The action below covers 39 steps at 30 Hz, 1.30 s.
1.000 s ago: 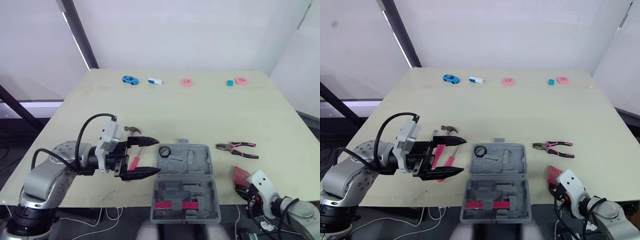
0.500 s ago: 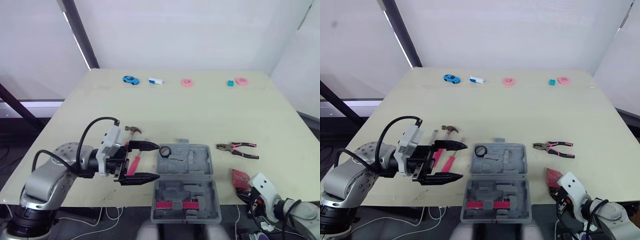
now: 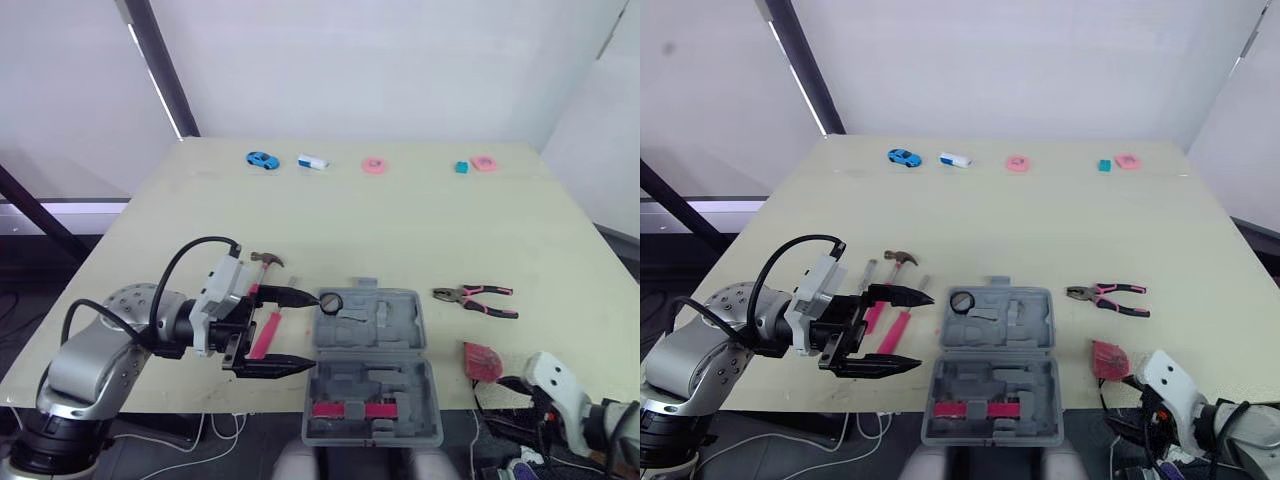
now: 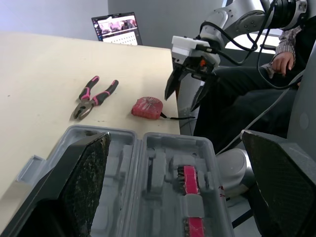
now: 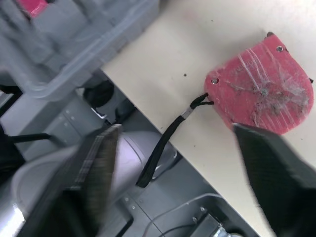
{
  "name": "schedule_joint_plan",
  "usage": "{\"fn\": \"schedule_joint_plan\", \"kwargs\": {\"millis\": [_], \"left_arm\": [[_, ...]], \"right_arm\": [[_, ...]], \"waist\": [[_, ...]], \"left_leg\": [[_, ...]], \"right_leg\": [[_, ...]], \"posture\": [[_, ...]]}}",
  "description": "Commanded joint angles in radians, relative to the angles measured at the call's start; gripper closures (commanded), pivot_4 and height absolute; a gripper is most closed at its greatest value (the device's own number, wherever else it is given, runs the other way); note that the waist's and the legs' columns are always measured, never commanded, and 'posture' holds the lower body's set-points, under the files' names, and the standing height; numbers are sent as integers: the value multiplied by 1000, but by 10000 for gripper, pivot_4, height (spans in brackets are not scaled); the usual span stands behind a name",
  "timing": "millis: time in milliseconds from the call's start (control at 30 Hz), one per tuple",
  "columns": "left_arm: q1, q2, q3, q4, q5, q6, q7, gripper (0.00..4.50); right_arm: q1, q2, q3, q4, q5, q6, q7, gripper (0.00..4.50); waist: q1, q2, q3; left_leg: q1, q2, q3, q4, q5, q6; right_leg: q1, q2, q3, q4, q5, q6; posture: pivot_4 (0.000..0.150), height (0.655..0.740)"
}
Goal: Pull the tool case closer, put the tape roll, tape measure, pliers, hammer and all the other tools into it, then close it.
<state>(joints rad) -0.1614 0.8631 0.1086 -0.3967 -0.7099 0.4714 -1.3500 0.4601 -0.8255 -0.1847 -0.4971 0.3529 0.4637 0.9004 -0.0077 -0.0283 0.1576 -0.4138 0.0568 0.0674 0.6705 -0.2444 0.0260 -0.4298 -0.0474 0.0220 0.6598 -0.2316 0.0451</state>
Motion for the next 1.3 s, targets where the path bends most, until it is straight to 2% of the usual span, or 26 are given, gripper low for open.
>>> {"fn": "schedule_joint_plan", "kwargs": {"millis": [33, 133, 200, 533, 1133, 1300], "left_arm": [[-11, 2, 6, -8, -16, -14, -13, 0], [-19, 9, -8, -10, -6, -23, -36, 0], [-28, 16, -14, -7, 1, -31, -56, 0], [-58, 22, -31, 13, 17, -59, -80, 0], [-65, 41, -22, 18, 5, -49, -83, 0], [-64, 39, -23, 23, 11, -55, -84, 0]], "right_arm": [[-40, -10, -38, 84, -22, -181, 70, 654], [-106, 16, -1, 239, -103, -412, 90, 654], [-142, 32, 19, 317, -114, -490, 112, 654], [-348, 65, 82, 635, -69, -625, 275, 654], [-487, 77, 181, 769, -162, -652, 280, 654], [-494, 81, 195, 731, -177, -613, 266, 654]], "waist": [[-3, 0, 0], [-3, -1, 0], [-2, -1, 0], [-4, 0, 0], [-2, 0, 0], [-3, 0, 0]], "left_leg": [[0, 0, 0, 0, 0, 0], [0, 0, 0, 1, 0, 0], [0, 0, 0, 1, 0, 0], [0, 0, 0, 1, 0, 0], [0, 0, 0, 1, 0, 0], [1, 0, 0, 1, 0, 0]], "right_leg": [[0, 0, 0, 0, 0, 0], [1, 0, 0, 0, 0, 0], [1, 0, 0, 0, 0, 0], [1, 1, 1, 1, 0, 0], [1, 1, 1, 2, 1, -2], [1, 1, 1, 2, 1, -2]], "posture": [[1500, 7395], [1500, 7395], [1500, 7395], [1500, 7395], [1500, 7395], [1500, 7395]]}}
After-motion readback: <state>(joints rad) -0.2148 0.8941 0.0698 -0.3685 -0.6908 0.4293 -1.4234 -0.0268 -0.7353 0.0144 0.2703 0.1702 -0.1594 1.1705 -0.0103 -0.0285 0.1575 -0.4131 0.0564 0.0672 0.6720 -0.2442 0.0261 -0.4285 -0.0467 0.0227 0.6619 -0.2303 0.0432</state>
